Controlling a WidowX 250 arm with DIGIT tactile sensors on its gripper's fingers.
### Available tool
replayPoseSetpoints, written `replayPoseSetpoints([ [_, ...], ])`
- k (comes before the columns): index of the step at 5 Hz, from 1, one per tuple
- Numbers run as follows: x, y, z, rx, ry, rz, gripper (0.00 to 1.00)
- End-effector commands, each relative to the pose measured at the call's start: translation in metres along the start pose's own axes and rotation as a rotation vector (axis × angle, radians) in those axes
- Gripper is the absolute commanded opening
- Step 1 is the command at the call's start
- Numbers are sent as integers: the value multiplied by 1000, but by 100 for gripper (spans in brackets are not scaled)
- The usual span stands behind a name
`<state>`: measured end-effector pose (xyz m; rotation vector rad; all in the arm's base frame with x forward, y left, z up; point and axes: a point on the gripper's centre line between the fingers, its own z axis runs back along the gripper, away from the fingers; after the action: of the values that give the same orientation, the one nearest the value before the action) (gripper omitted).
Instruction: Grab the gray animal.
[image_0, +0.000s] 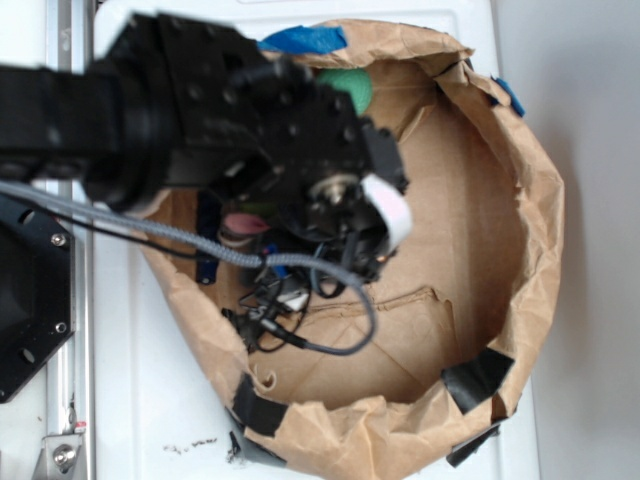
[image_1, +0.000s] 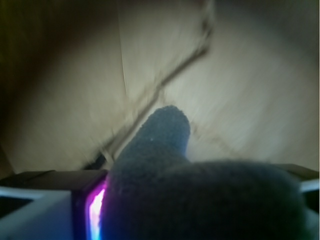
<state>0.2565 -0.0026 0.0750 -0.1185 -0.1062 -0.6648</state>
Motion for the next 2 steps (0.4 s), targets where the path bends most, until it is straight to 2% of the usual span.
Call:
replayPoseSetpoints([
  [1,40,-3,71,-5,-85,335,0],
  [2,39,-10,86,8,-100,543,0],
])
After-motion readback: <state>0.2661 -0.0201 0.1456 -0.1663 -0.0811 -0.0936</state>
